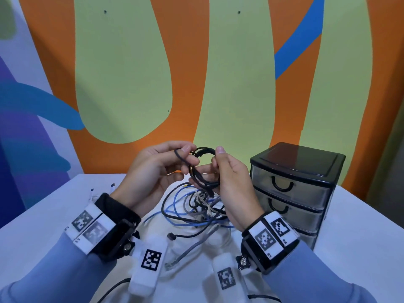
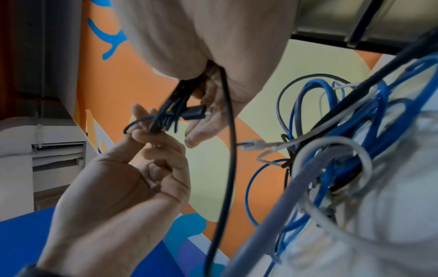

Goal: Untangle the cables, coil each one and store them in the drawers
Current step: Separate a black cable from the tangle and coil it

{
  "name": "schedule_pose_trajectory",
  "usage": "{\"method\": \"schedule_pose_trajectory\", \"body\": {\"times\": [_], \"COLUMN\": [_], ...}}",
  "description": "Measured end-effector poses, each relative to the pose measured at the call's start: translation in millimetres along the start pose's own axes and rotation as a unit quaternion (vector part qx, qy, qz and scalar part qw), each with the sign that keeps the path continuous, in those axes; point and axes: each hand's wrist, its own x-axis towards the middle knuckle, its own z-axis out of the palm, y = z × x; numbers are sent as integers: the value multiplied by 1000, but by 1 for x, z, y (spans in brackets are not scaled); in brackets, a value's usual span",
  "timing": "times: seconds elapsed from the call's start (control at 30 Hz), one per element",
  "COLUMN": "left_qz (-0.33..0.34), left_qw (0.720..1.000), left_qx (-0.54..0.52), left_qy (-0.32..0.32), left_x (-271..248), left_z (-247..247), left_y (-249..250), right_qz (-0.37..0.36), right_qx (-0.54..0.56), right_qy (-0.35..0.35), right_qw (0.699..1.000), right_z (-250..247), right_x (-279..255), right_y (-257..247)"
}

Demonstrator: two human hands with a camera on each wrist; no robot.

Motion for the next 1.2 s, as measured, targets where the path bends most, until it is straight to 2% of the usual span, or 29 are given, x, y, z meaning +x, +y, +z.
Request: {"method": "schedule_pose_trajectory", "body": {"times": [0.17,0.3,0.37,0.43,0.5,0.57,0.63,0.67,0.7,0.73,0.8,0.87,0.93,1.0,1.1,1.13,1.2], "left_qz": [-71,-93,-56,14,87,151,184,197,203,201,172,133,89,51,6,1,21], "left_qw": [995,992,998,992,954,891,838,825,828,844,892,939,972,988,998,997,995], "left_qx": [-57,-89,-23,121,285,427,513,528,522,497,416,313,209,131,25,12,62], "left_qy": [-27,1,13,18,14,21,31,32,23,8,-29,-48,-60,-66,-65,-71,-82], "left_x": [0,4,7,10,12,13,13,12,10,9,6,0,-7,-10,-11,-10,-12], "left_z": [-1,-14,-22,-28,-32,-34,-33,-30,-26,-23,-15,-4,8,16,16,16,17], "left_y": [7,17,20,21,17,8,0,-3,-5,-6,-8,-7,-7,-8,-8,-8,-7], "right_qz": [-16,-38,-37,-26,-12,2,19,26,28,23,-32,-115,-149,-150,-152,-152,-147], "right_qx": [1,12,10,30,81,153,205,212,204,179,55,-105,-179,-167,-168,-178,-192], "right_qy": [8,61,73,79,78,55,17,-2,-15,-17,17,71,93,94,109,115,110], "right_qw": [1000,997,997,996,994,987,978,977,978,983,998,985,968,970,968,965,964], "right_z": [1,-6,-9,-10,-10,-8,-3,0,4,6,8,4,-1,-4,-6,-6,-7], "right_x": [0,7,9,9,9,7,1,-1,-3,-4,-3,0,3,3,3,3,4], "right_y": [0,1,1,0,-3,-7,-11,-11,-11,-9,-2,4,7,8,5,4,5]}}
